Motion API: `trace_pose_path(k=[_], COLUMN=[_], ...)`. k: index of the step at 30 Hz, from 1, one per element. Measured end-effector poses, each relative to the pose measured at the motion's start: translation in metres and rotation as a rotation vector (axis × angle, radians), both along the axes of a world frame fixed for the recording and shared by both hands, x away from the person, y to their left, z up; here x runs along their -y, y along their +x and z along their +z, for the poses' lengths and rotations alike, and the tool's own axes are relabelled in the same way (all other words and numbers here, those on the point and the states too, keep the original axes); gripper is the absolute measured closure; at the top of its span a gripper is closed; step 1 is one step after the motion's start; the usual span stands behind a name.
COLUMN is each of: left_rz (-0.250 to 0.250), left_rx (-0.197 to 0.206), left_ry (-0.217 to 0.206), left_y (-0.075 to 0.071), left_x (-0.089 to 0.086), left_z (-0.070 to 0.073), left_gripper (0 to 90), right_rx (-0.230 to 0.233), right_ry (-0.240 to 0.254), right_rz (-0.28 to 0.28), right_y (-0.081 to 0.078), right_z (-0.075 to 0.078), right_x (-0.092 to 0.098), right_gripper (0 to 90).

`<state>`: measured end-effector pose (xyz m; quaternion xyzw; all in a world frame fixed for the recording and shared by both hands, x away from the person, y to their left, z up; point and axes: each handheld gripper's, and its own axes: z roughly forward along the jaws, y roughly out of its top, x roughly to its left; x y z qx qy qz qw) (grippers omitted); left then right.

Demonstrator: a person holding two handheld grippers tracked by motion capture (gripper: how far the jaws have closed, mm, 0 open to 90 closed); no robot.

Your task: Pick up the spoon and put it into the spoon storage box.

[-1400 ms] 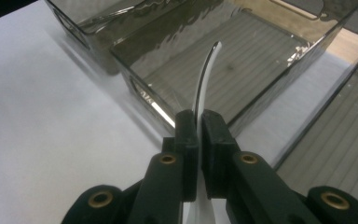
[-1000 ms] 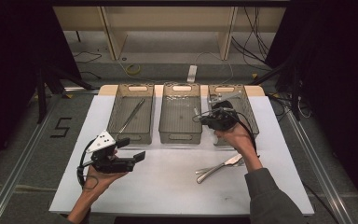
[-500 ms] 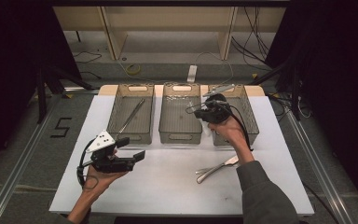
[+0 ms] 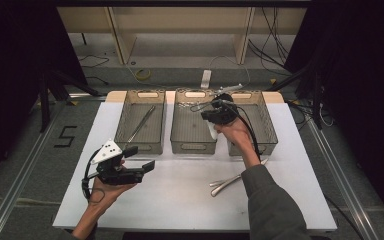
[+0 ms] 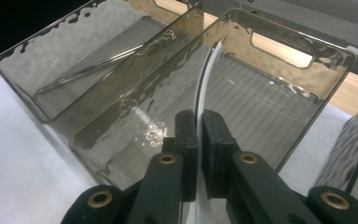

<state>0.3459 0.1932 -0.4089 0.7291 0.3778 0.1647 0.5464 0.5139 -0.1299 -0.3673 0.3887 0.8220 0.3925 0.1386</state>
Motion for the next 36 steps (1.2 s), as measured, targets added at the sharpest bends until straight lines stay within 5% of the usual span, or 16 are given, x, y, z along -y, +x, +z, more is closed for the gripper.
trace_pose_path(k=[36], left_rz=[-0.003], left_rx=[-0.002], left_ry=[0.013], left_y=[0.000], left_x=[0.001], left_z=[0.000], left_gripper=[16.4], right_rx=[-0.050], right_ry=[-0.036], right_rz=[-0.051], right_y=[0.024], right_z=[-0.028], right_x=[-0.027], right_gripper=[86.3])
